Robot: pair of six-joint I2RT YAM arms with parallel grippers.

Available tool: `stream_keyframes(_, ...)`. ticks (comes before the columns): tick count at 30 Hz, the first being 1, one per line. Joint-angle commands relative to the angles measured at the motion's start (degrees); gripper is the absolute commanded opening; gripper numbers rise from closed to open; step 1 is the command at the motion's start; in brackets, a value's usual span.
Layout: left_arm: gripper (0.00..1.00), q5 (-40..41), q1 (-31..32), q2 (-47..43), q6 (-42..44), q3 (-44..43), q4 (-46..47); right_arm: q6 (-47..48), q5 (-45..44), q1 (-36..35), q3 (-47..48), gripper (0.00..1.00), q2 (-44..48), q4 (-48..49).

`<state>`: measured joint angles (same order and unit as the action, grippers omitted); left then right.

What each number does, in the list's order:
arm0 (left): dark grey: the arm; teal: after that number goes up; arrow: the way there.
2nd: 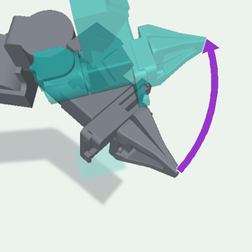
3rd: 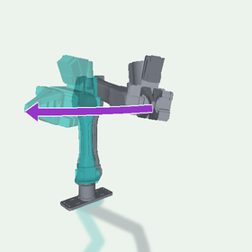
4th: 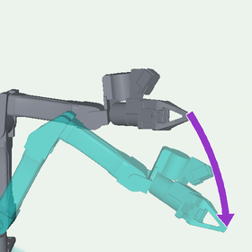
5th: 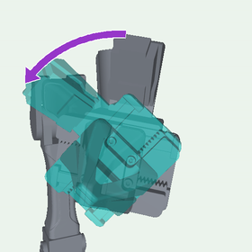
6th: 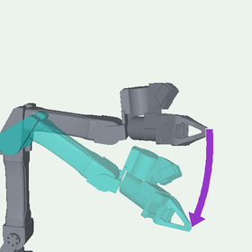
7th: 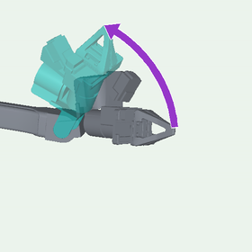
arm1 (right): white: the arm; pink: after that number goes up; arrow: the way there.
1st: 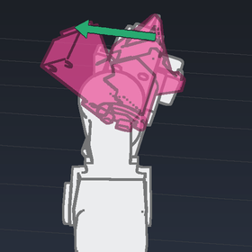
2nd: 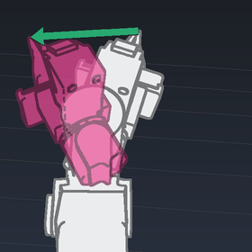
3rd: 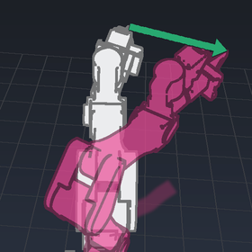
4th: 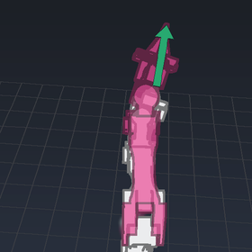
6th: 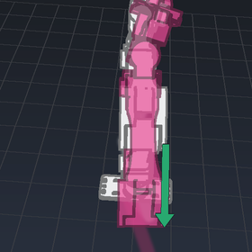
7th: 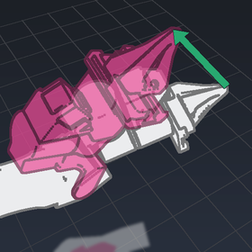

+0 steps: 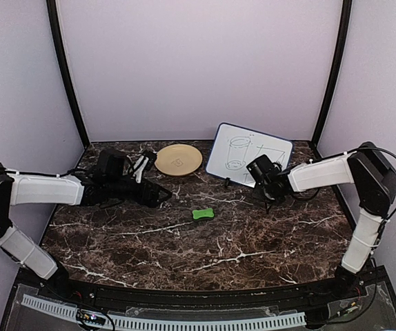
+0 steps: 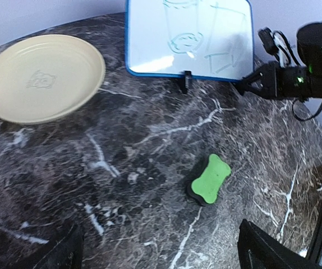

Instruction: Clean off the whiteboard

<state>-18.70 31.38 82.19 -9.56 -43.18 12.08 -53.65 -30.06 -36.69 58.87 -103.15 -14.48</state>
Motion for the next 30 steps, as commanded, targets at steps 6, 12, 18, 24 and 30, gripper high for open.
stream_keyframes(6, 0.89, -2.40, 8.76, 16.73, 20.54, -13.86, -9.89, -8.61, -3.67, -5.17, -2.18, 0.00, 1.67, -1.11)
stream_keyframes(12, 0.87, -2.52, 11.39, 23.01, 24.97, -19.82, -11.66, -14.22, -5.44, -8.39, -2.33, 0.00, 2.52, -4.19)
stream_keyframes(18, 0.86, -1.49, 12.12, 27.18, 28.33, -23.77, -13.20, -19.71, -6.54, -11.76, -3.50, 0.00, 3.41, -5.62)
stream_keyframes(24, 0.83, -0.64, 12.35, 29.96, 31.64, -26.80, -14.99, -24.03, -8.71, -14.89, -1.38, 0.00, 1.73, -9.55)
stream_keyframes(30, 0.77, -1.33, 13.11, 32.36, 33.65, -29.79, -17.20, -27.31, -10.59, -16.19, -1.01, 0.00, 2.23, -12.06)
